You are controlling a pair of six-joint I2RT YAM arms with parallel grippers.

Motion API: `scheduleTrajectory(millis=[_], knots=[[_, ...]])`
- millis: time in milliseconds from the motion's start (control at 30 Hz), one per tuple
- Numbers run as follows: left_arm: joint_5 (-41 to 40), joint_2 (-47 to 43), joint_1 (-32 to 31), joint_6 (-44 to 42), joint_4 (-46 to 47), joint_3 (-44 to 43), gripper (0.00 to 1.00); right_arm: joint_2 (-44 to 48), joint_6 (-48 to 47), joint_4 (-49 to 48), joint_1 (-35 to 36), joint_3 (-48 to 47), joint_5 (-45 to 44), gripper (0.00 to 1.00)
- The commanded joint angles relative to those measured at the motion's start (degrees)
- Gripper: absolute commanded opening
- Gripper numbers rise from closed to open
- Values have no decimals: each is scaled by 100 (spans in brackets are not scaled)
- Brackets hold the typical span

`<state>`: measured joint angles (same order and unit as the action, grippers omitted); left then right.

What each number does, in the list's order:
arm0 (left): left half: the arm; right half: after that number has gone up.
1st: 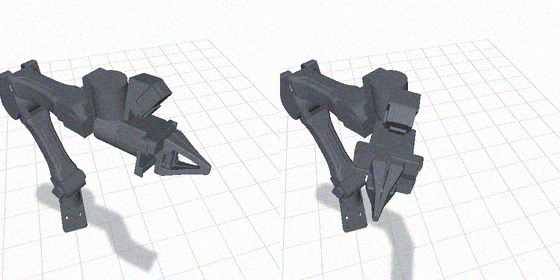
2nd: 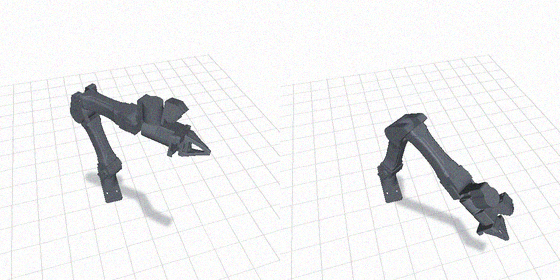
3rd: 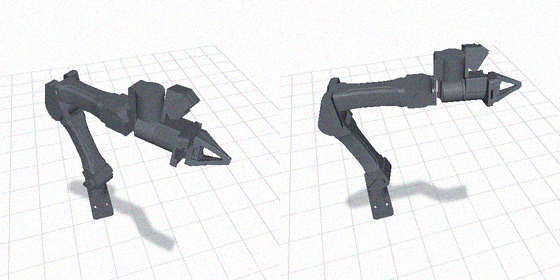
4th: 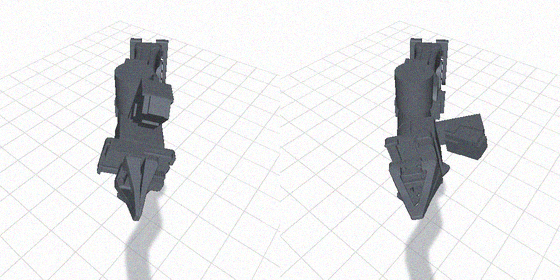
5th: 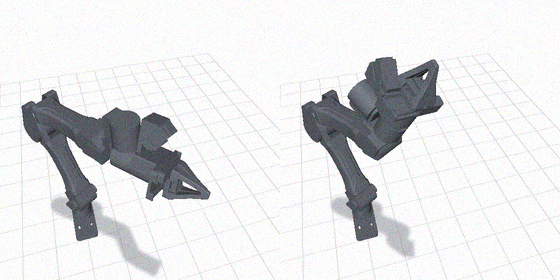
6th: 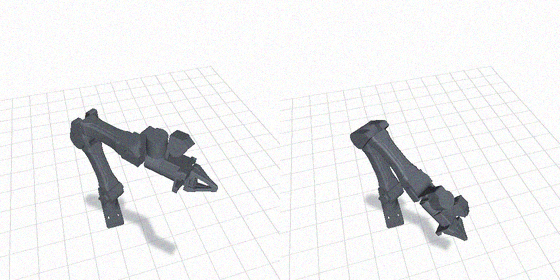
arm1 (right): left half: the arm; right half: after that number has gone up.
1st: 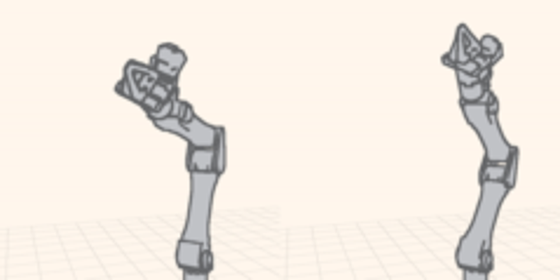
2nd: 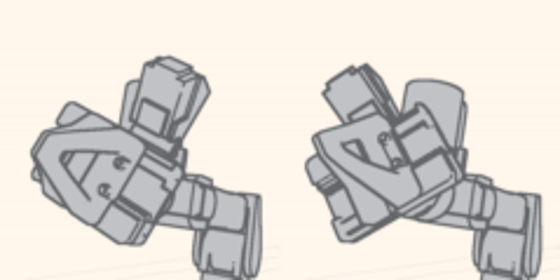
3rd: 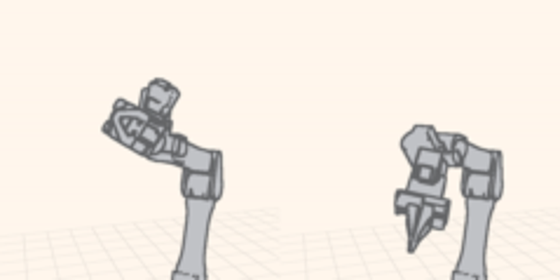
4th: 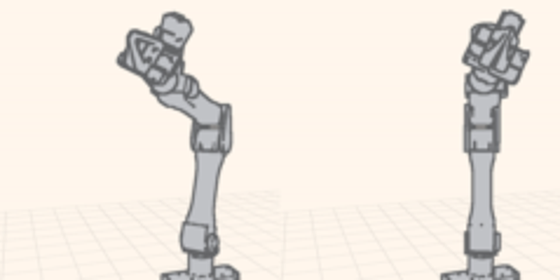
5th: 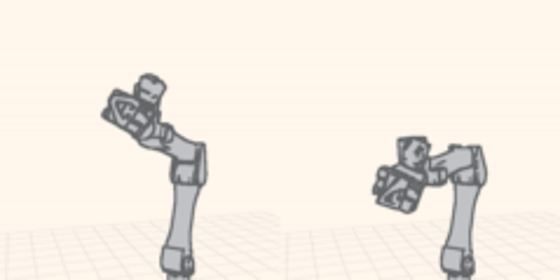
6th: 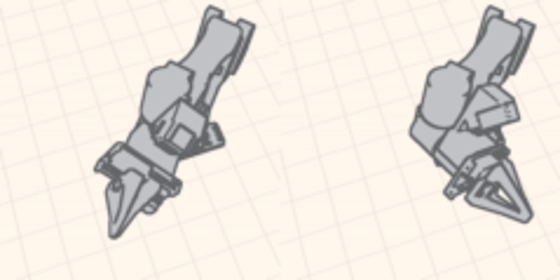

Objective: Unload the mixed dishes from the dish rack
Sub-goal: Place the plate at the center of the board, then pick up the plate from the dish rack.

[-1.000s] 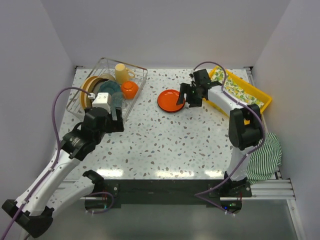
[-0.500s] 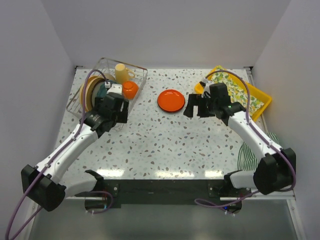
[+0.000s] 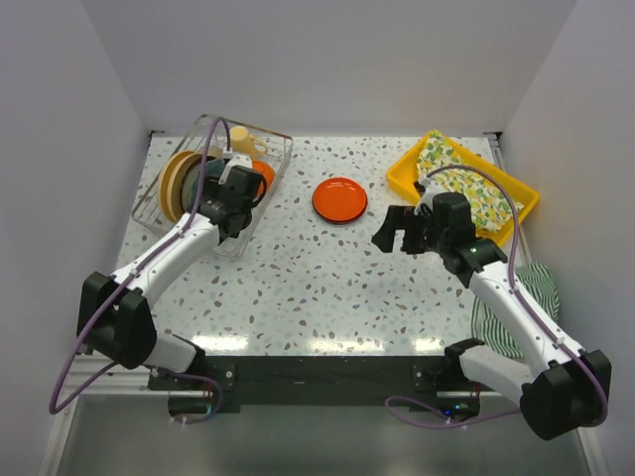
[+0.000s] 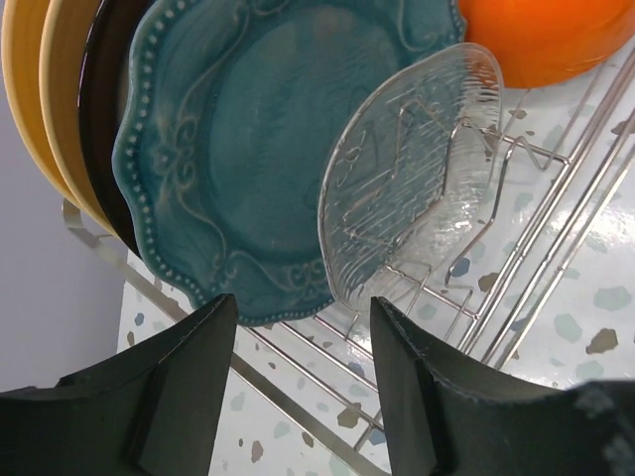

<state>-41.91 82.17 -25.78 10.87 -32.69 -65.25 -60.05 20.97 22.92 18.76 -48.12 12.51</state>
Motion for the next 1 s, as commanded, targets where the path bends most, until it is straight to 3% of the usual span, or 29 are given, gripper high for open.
scheduleTrajectory(millis=[0,233,600,733,967], knots=[[-607,254,108,-77,526,-251,59,335,39,-51,31,153,-82,98],[-722,844,222,-15,773,-304,52,494,-31,99,31,250,-21,98],[-1161,1336,231,37,729,-479,28,477,-76,117,31,268,-30,98],[-1214,1328,231,90,632,-523,13,407,-32,90,31,242,-30,98],[-1267,836,223,134,518,-541,3,310,65,37,31,233,14,98]])
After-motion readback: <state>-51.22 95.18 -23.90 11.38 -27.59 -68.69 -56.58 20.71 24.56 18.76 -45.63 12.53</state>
